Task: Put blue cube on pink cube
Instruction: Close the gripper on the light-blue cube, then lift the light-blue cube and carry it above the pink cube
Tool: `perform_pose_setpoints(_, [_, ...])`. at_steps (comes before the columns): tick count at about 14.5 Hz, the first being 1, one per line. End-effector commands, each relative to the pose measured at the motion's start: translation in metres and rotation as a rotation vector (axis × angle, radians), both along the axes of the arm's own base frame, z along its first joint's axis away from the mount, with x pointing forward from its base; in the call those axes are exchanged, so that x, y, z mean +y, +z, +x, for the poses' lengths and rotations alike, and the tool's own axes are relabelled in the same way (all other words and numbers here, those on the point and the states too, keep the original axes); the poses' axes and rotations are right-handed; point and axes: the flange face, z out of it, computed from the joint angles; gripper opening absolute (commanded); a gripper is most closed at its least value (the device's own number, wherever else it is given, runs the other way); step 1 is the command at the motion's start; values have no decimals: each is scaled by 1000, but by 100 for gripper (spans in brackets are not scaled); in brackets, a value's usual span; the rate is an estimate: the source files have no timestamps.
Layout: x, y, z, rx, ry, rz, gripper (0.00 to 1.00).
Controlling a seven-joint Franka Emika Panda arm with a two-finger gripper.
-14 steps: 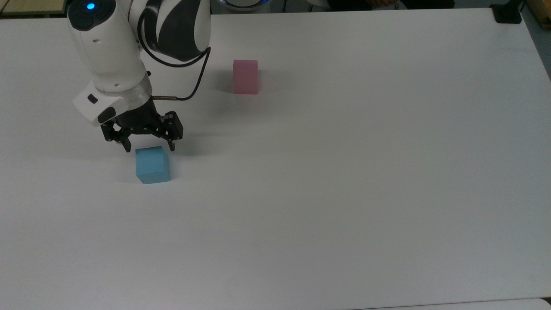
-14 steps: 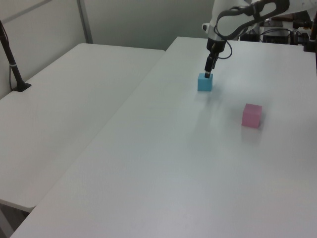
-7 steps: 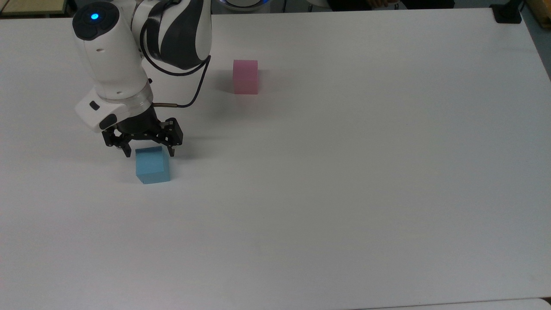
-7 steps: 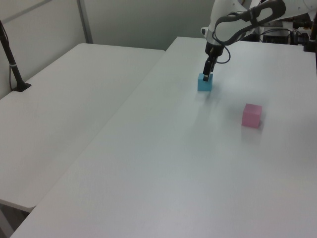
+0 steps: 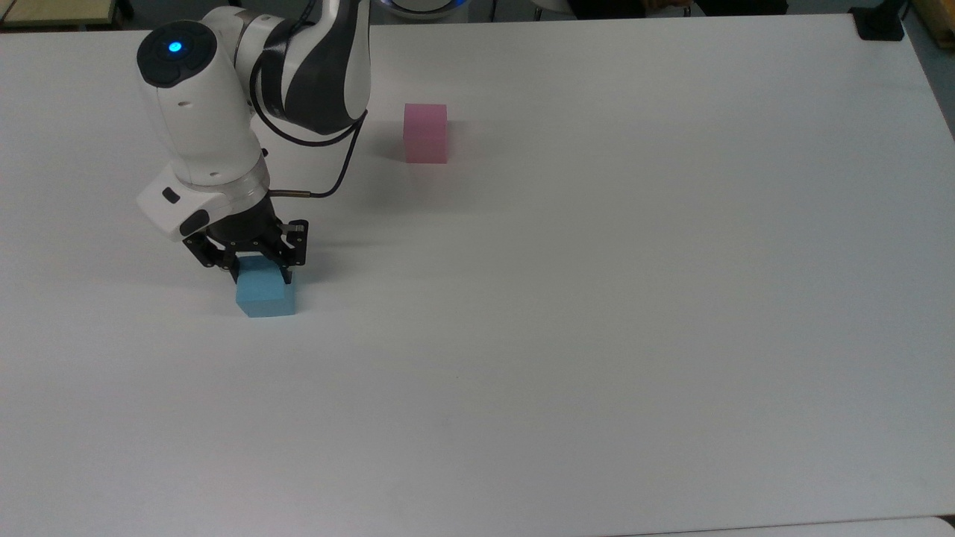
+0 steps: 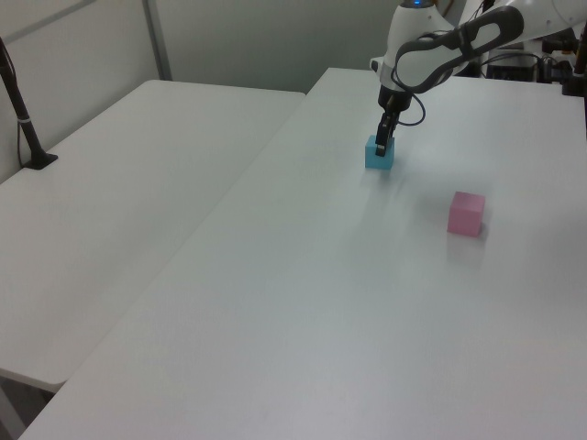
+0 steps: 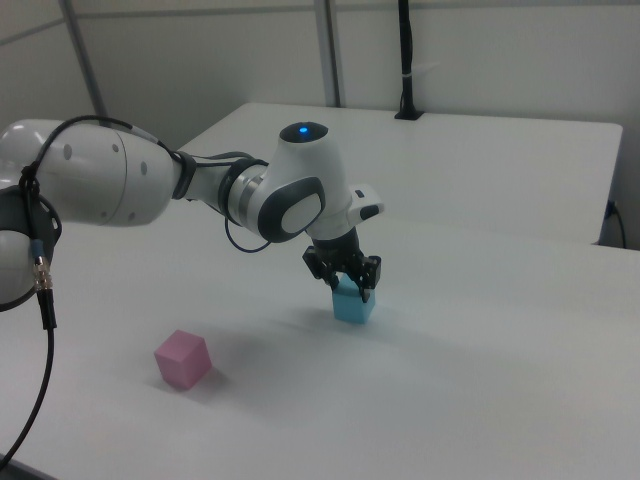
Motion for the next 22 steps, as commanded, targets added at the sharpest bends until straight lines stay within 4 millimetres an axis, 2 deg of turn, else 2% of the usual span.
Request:
perform_pose_setpoints(1, [5,28,0,-36,2,-7,53])
perform_pose_setpoints(2, [6,43,-5,-30,2,1,53])
perform_pose_setpoints(5, [12,109,-30,22,-14,53,54])
perform_pose_setpoints(8, [35,199,-84,112,-38,126,55])
perform_pose_setpoints(10, [50,231,-112,164,-14,148,55])
perform_pose_setpoints(12, [70,254,-142,251,21,173,55])
perform_pose_setpoints(13, [73,260,-153,280,29,181,55])
perform_pose_setpoints(14, [84,267,-166,320,51,190,55])
perform_pose_setpoints(17, [118,264,-185,380,27,193,55])
perform_pose_setpoints(19, [132,251,-194,406,42,194,56])
perform_pose_setpoints(20, [142,237,-192,414,55,190,56])
perform_pose_setpoints(22, [148,212,-193,426,49,187,57])
